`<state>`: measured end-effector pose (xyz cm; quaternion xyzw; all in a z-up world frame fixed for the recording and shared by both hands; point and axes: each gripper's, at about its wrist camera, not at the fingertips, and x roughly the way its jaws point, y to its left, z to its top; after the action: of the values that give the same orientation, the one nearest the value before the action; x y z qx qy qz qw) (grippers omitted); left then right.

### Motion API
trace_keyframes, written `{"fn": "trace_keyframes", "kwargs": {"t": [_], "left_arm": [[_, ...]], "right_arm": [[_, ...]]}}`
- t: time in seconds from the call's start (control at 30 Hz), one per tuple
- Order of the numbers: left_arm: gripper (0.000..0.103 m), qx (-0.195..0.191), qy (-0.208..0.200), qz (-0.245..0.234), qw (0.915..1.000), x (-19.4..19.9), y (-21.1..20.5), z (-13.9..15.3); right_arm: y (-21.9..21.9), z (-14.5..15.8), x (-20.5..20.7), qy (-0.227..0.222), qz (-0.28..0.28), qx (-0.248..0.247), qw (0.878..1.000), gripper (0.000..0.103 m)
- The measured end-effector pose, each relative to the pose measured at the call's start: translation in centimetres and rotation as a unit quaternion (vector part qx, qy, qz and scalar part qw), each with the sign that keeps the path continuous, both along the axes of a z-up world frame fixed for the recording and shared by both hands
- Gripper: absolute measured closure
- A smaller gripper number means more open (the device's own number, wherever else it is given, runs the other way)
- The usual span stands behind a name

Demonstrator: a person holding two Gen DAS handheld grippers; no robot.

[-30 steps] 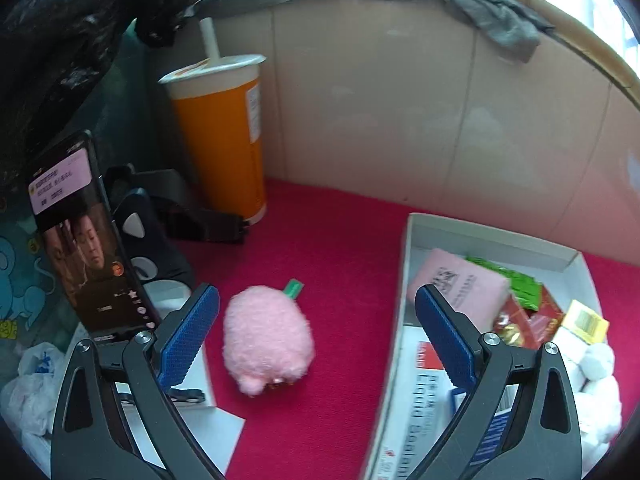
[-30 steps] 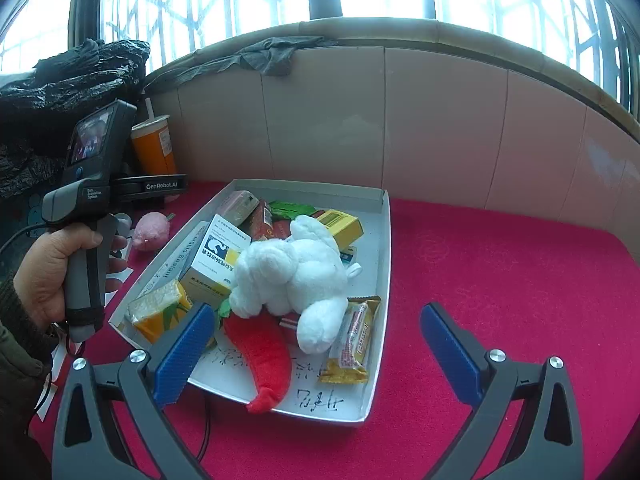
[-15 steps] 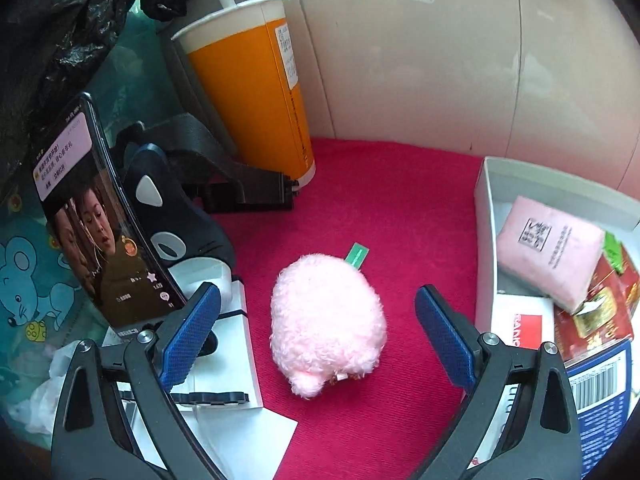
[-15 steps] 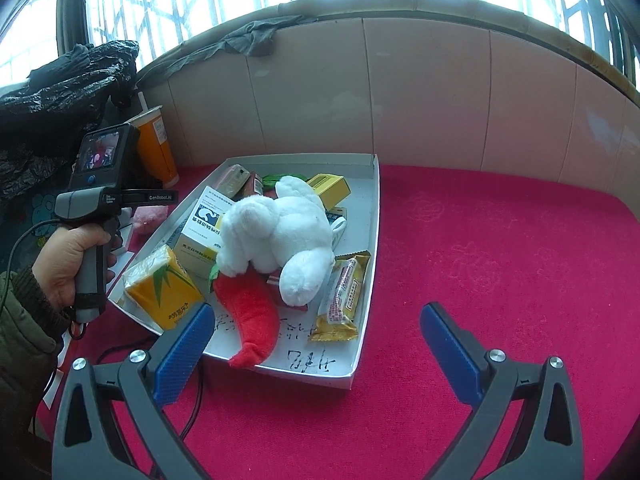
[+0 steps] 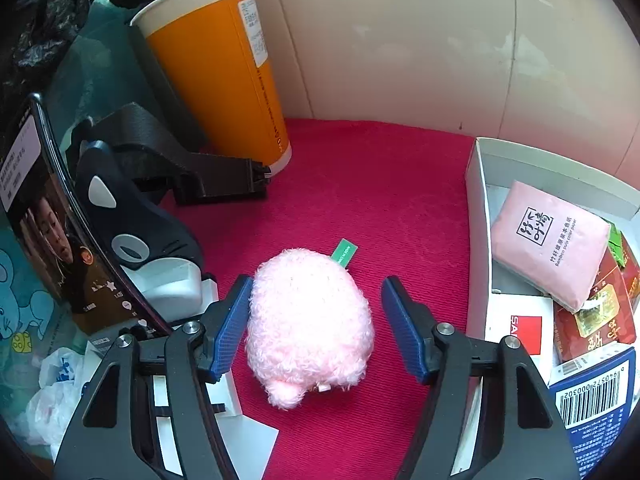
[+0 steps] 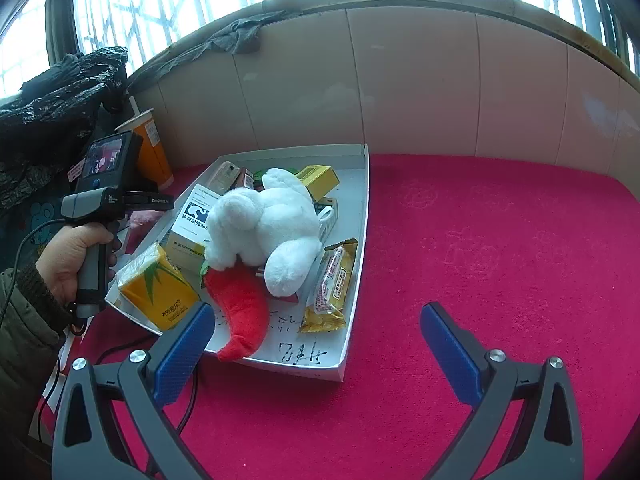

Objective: Organize objects

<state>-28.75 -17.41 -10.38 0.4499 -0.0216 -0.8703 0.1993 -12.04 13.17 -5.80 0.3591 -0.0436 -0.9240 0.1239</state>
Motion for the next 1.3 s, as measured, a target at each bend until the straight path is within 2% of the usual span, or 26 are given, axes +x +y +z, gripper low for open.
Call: {"fn": "trace_keyframes", "kwargs": {"t": [0.13, 0.2, 0.23, 0.27, 0.3, 0.37, 0.47, 0.63, 0.87, 1.17, 1.3], "left_arm": [[0.036, 0.022, -0.001, 0.014, 0.9997, -0.2, -0.6, 0.0], [0.036, 0.022, -0.001, 0.011, 0.9997, -0.1, -0.5, 0.0], [0.04, 0.018, 0.002, 0.007, 0.9998, -0.1, -0.4, 0.1], [0.054, 0.017, 0.008, 0.001, 0.9998, 0.0, -0.3, 0.3], [0.057, 0.008, 0.015, 0.002, 0.9999, 0.1, -0.2, 0.5], [0.058, 0.027, 0.02, -0.005, 0.9994, 0.4, -0.4, 0.7], [0.06, 0.024, 0.035, -0.013, 0.999, 1.1, -0.3, 1.4], [0.06, 0.05, 0.058, -0.027, 0.9967, 2.1, -0.4, 2.9], [0.06, 0.066, 0.106, -0.057, 0.9906, 5.0, 0.8, 6.2], [0.06, 0.062, 0.165, -0.133, 0.9753, 7.0, 6.4, 10.0], [0.06, 0.052, 0.165, -0.167, 0.9707, 7.0, 9.5, 10.4]], "right_arm": [[0.1, 0.2, 0.1, 0.003, 0.002, -0.001, 1.0, 0.0], [0.1, 0.2, 0.1, 0.005, 0.002, -0.002, 1.0, 0.0], [0.2, 0.3, 0.2, 0.006, 0.002, -0.002, 1.0, 0.0], [0.2, 0.3, 0.2, 0.007, 0.002, -0.002, 1.0, 0.0], [0.2, 0.4, 0.3, 0.009, 0.001, -0.003, 1.0, 0.0], [0.3, 0.6, 0.4, 0.015, -0.005, -0.002, 1.0, 0.0], [0.6, 1.0, 0.7, 0.028, -0.014, -0.001, 0.999, 0.0], [1.2, 1.0, 0.8, 0.031, -0.024, -0.007, 0.999, 0.0], [1.5, 1.5, 1.5, 0.049, -0.034, -0.008, 0.998, 0.0], [2.4, 2.3, 2.7, 0.075, -0.053, -0.016, 0.996, 0.0], [3.1, 2.4, 3.2, 0.078, -0.058, -0.02, 0.995, 0.0]]}}
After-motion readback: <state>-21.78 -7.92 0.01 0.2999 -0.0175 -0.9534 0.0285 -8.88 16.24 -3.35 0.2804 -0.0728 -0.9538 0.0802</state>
